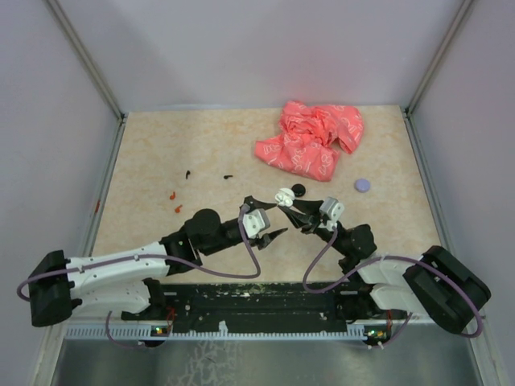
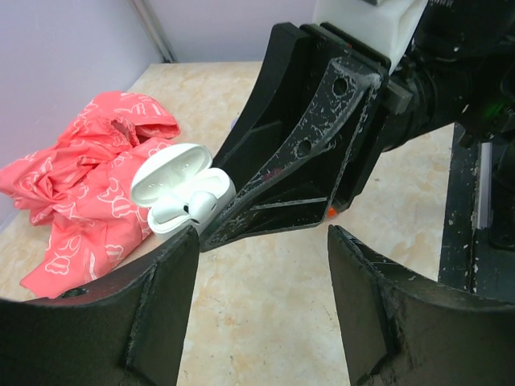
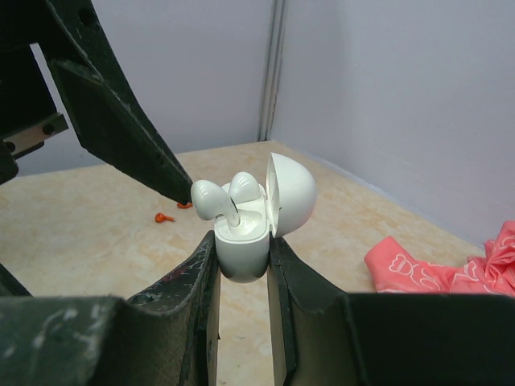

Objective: Insert the wireless bluetooth earbuds into the charging case
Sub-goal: Adjust the earbud with the charging case.

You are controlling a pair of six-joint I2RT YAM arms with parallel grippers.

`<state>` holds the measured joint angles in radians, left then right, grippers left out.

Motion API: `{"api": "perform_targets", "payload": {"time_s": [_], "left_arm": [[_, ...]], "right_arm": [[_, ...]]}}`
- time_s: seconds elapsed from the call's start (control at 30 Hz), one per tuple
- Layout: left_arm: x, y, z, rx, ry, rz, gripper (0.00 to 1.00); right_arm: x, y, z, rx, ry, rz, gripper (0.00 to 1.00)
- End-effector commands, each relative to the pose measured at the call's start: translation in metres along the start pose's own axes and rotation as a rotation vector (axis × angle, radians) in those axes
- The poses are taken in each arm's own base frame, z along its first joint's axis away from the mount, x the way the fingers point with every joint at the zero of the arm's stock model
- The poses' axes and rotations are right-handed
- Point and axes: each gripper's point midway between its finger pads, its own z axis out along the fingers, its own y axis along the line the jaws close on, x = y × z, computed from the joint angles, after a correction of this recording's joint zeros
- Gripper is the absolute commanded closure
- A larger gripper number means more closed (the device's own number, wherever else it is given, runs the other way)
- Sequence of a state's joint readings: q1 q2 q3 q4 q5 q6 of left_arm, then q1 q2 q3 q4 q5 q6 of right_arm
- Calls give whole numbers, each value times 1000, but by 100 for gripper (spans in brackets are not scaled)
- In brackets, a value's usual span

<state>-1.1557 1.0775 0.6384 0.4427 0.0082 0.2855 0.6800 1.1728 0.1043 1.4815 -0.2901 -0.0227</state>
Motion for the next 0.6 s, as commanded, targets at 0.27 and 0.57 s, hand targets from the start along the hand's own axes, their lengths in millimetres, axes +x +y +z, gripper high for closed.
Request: {"api": "perform_targets", "payload": {"time_s": [0.27,0.57], "left_arm": [[-19,14,11,-49,-59,42,30],[-23,8,13,-14,-72,41,30]], "right_arm": [[-23,2,3,-13,-87,-19,100],[-24,1,3,-12,-89,-19,100]]}}
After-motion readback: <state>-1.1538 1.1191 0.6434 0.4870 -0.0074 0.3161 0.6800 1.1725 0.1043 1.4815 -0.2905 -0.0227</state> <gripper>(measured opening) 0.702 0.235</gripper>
